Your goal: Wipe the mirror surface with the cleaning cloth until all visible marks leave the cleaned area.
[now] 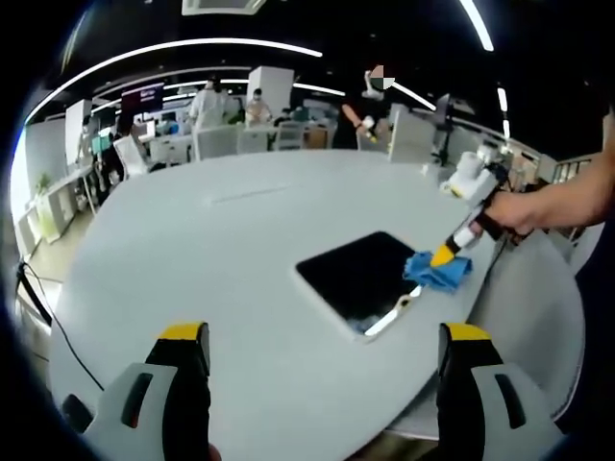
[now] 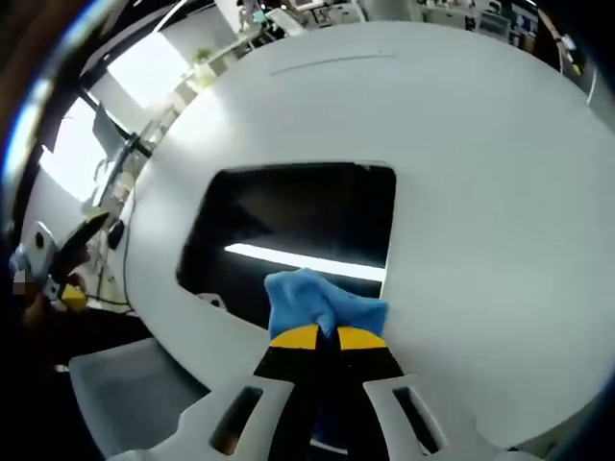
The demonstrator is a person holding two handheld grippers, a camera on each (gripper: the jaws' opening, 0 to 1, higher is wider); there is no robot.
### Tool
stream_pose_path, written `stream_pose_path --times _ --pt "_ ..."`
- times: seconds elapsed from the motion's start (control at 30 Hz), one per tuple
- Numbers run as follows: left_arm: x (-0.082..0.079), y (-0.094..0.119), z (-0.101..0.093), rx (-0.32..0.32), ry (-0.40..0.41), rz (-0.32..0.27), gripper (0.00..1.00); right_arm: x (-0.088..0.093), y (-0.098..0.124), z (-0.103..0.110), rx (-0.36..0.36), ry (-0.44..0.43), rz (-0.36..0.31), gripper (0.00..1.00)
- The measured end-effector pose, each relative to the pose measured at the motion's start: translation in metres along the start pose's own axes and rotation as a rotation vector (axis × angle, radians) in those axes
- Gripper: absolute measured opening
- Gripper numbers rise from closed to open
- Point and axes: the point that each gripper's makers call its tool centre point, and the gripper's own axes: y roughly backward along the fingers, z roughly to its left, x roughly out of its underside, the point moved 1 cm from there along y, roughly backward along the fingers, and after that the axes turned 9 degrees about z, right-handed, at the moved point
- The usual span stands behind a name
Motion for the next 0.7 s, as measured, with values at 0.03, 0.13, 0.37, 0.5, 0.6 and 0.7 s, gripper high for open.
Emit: stream_pose_path --times 0.03,0.13,0.37,0.5,0.6,0.7 --pt "0.0000 -0.0002 0.0003 -0.001 0.001 0.000 0.99 0.0005 0.0006 -0.0017 0.000 -0.005 -0.001 0.00" --pt "-0.0003 -0.0015 -0.0002 -0.001 0.005 -0.003 0.99 0.0016 0.0022 -0.0055 0.001 -0.016 -0.006 0.00" --pt "-0.0013 -0.0041 -0.0038 0.005 0.006 -0.004 0.99 0.0012 0.0020 -0.0054 0.001 -0.019 -0.011 0.00" --pt "-0.0012 -0.0049 -0.0031 0.005 0.006 -0.004 0.99 0.0005 0.0020 -0.0053 -0.001 -0.021 -0.008 0.00" --pt "-0.0014 -0.0052 -0.0027 0.008 0.011 -0.004 0.99 -0.0014 0.0020 -0.0059 -0.001 -0.023 -0.008 0.00" --pt "-0.0007 -0.0057 -0.0028 0.007 0.012 -0.001 0.99 -0.0050 0.0012 -0.0067 0.001 -0.022 -0.008 0.00"
